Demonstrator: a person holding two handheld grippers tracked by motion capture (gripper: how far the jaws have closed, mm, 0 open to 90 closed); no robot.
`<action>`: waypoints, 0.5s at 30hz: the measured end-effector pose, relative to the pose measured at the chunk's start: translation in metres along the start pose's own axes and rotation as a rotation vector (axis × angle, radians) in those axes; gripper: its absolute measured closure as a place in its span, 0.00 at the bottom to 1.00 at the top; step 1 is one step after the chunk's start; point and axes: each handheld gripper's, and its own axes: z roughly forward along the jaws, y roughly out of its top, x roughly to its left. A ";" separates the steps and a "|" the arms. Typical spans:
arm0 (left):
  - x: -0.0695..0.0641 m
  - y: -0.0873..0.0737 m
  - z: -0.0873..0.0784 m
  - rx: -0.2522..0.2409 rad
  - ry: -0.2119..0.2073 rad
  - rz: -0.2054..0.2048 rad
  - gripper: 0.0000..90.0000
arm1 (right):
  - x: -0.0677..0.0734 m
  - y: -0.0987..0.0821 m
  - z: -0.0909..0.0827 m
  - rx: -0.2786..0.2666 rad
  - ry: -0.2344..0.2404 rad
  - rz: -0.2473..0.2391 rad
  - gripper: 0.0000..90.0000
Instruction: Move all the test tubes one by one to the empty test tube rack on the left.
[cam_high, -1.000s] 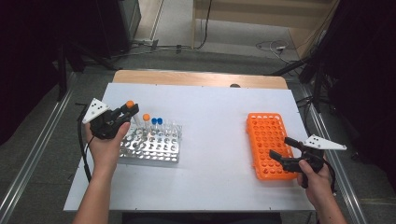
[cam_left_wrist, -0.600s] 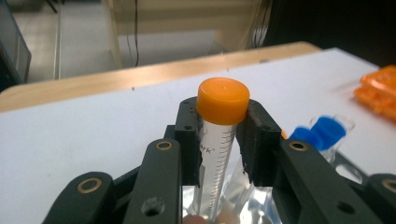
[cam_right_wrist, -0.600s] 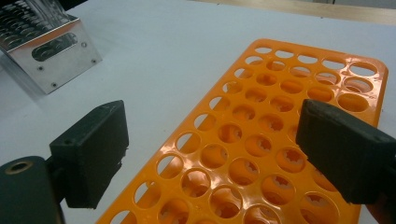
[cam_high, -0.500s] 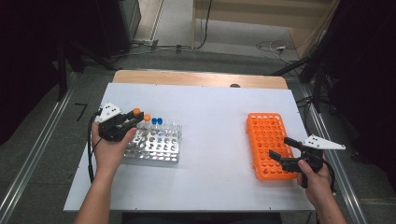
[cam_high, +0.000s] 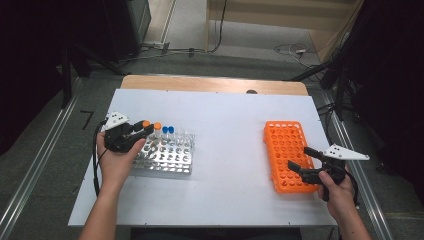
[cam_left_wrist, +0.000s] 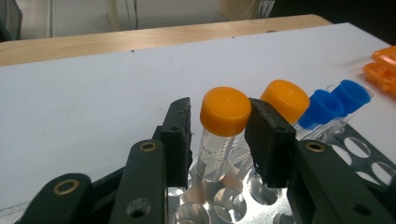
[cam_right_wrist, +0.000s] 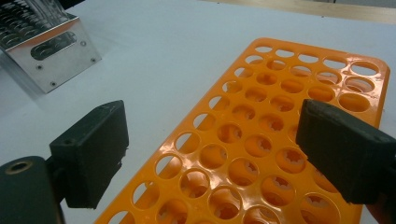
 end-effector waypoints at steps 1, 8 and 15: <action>0.000 0.000 -0.001 -0.006 -0.001 -0.004 0.65 | 0.000 0.000 0.000 0.001 -0.001 0.002 0.09; 0.002 -0.001 -0.007 -0.041 -0.030 -0.022 0.55 | -0.001 0.000 0.000 -0.002 0.001 0.001 0.09; 0.000 -0.002 -0.015 -0.054 -0.066 -0.013 0.36 | -0.001 0.000 0.001 -0.002 0.002 -0.001 0.09</action>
